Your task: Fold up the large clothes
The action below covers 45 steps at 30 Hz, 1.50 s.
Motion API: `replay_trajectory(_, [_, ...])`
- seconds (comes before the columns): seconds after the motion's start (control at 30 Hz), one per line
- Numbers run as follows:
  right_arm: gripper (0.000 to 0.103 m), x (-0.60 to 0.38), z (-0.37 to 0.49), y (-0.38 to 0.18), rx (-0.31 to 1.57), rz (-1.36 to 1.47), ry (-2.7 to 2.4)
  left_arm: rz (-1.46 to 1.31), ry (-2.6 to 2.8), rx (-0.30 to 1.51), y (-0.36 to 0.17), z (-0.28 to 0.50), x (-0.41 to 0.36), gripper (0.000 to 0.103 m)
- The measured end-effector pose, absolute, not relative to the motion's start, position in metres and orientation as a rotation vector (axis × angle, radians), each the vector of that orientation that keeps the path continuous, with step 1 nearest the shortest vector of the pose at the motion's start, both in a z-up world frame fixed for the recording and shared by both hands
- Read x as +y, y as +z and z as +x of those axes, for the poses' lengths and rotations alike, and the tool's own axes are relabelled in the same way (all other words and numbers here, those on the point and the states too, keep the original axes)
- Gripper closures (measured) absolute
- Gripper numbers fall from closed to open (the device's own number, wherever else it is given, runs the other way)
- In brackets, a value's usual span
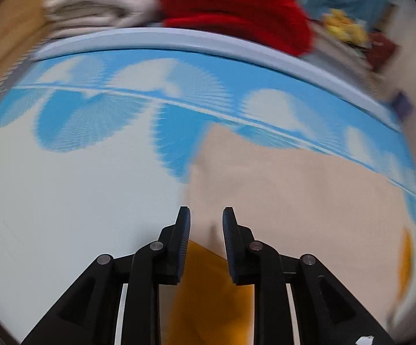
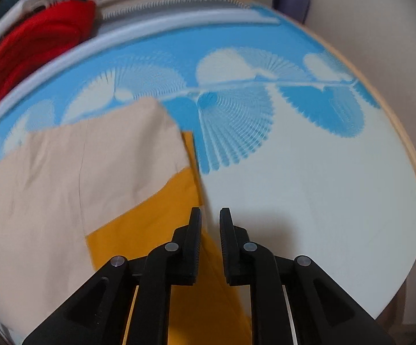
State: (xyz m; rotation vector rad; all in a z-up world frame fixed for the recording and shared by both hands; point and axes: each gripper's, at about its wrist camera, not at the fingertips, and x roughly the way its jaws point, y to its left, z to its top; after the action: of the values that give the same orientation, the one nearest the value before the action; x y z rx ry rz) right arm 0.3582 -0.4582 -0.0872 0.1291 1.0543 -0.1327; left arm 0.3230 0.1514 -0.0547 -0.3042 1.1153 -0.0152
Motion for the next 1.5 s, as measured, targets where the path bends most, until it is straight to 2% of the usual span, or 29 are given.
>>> replay_trajectory(0.07, [0.088, -0.449, 0.347, -0.089, 1.083, 0.102, 0.009, -0.34, -0.186, 1.242, -0.076, 0.32, 0.139, 0.081])
replay_trajectory(0.1, [0.088, -0.443, 0.34, -0.1, 1.152, 0.075, 0.087, -0.319, -0.243, 1.338, -0.093, 0.317, 0.13, 0.076])
replay_trajectory(0.17, [0.088, -0.433, 0.329, -0.131, 1.306, -0.02, 0.141, -0.099, -0.189, 1.507, -0.131, 0.303, 0.119, 0.078])
replay_trajectory(0.2, [0.088, -0.428, 0.319, -0.151, 1.389, -0.119, 0.137, -0.065, -0.165, 1.538, -0.138, 0.299, 0.122, 0.081])
replay_trajectory(0.3, [0.088, -0.426, 0.303, -0.156, 1.404, -0.206, 0.146, -0.174, -0.178, 1.532, -0.124, 0.293, 0.137, 0.091])
replay_trajectory(0.4, [0.089, -0.438, 0.293, -0.157, 1.45, -0.107, 0.2, -0.129, -0.305, 1.542, -0.12, 0.276, 0.129, 0.081])
replay_trajectory(0.47, [0.089, -0.442, 0.285, -0.165, 1.481, -0.153, 0.189, 0.01, -0.293, 1.613, -0.139, 0.26, 0.123, 0.082])
replay_trajectory(0.57, [0.089, -0.449, 0.277, -0.166, 1.509, -0.193, 0.133, 0.082, -0.27, 1.567, -0.13, 0.253, 0.12, 0.082])
replay_trajectory(0.63, [0.088, -0.45, 0.275, -0.155, 1.473, -0.214, 0.086, 0.114, -0.219, 1.515, -0.114, 0.25, 0.119, 0.089])
replay_trajectory(0.83, [0.088, -0.404, 0.273, -0.078, 1.145, -0.128, 0.241, 0.158, -0.202, 1.332, -0.068, 0.239, 0.094, 0.089])
replay_trajectory(0.93, [0.088, -0.349, 0.269, -0.069, 1.098, -0.161, 0.395, 0.078, -0.116, 1.248, -0.036, 0.236, 0.082, 0.089])
replay_trajectory(1.07, [0.088, -0.276, 0.262, -0.073, 1.111, -0.231, 0.576, -0.14, -0.012, 1.084, 0.013, 0.206, 0.069, 0.089])
replay_trajectory(1.2, [0.088, -0.223, 0.261, -0.119, 1.235, -0.42, 0.593, -0.133, 0.016, 0.97, 0.027, 0.168, 0.046, 0.089])
replay_trajectory(1.3, [0.088, -0.213, 0.263, -0.145, 1.306, -0.546, 0.499, -0.13, 0.042, 0.972, 0.019, 0.15, 0.043, 0.087])
replay_trajectory(1.37, [0.088, -0.212, 0.264, -0.138, 1.306, -0.532, 0.471, -0.159, 0.037, 0.977, 0.02, 0.141, 0.045, 0.087])
replay_trajectory(1.5, [0.088, -0.218, 0.262, -0.09, 1.176, -0.395, 0.438, -0.127, 0.055, 0.935, 0.025, 0.13, 0.051, 0.086])
